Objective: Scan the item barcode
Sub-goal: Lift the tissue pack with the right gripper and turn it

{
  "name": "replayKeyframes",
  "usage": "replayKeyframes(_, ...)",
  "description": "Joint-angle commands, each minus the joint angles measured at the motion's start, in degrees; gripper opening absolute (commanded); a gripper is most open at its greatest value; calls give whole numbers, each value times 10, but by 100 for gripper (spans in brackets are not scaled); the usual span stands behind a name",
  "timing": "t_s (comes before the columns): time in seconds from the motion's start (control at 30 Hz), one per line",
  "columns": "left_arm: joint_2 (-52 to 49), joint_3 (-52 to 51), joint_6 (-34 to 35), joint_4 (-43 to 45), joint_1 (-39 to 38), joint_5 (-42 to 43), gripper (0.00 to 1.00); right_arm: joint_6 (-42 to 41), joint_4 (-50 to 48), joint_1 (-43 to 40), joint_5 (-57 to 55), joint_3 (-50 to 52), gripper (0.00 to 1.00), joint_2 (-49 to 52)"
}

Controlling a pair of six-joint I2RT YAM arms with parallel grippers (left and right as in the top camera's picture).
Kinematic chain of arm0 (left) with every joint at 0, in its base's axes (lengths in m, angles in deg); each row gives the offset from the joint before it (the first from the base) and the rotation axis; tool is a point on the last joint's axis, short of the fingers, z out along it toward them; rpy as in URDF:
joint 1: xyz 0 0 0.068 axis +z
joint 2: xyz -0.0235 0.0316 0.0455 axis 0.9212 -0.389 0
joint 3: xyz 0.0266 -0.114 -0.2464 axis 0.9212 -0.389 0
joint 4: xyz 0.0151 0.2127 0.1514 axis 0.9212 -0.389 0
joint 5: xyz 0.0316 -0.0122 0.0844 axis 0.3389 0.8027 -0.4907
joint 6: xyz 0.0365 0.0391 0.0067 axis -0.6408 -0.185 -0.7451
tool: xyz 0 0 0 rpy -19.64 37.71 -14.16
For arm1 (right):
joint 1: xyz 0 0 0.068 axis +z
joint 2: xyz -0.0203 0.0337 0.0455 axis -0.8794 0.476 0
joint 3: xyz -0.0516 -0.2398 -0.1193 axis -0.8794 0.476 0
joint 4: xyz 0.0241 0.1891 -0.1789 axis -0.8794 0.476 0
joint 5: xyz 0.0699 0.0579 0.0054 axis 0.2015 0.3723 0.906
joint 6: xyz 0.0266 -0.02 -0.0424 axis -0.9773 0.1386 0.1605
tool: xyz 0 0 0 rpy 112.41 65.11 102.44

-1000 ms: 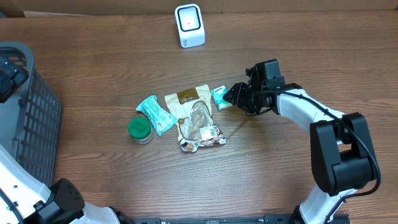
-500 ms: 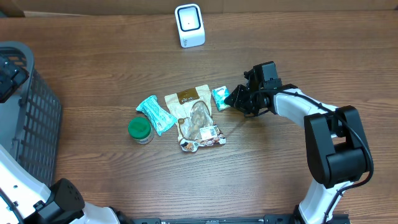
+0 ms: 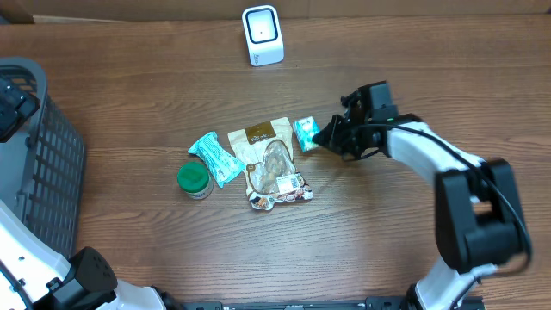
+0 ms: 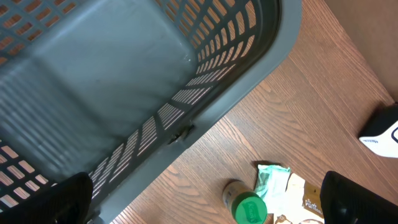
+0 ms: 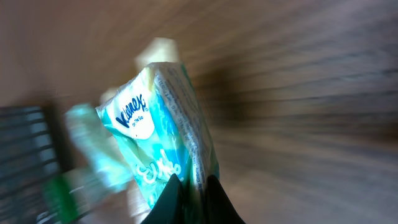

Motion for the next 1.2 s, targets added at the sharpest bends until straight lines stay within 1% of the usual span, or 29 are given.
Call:
replayKeyframes(0.0, 1, 0, -9, -1, -4, 4, 99, -11, 3, -26, 125, -11, 4, -90)
replayKeyframes(0.17, 1, 0, -9, -1, -4, 4, 100, -68, 2, -64, 262, -11, 4, -128)
replayKeyframes(0.3, 1, 0, -9, -1, -4, 4, 100, -113, -22, -86, 360, -11, 4, -131)
replayKeyframes(0.37, 1, 0, -9, -1, -4, 4, 99, -134, -38, -91, 391, -11, 4, -131)
replayKeyframes(0.5, 1, 0, -9, -1, -4, 4, 100, -196, -79, -95, 423, -11, 4, -131)
replayKeyframes(0.67, 1, 0, -9, -1, -4, 4, 100, -260, -104, -95, 425, -11, 4, -131)
replayKeyframes(0.97, 1, 0, -9, -1, -4, 4, 100, -265, -105, -95, 424, -10, 4, -131)
replayKeyframes(1.17, 1, 0, -9, -1, -4, 4, 100, -197, -98, -87, 417, -10, 4, -131)
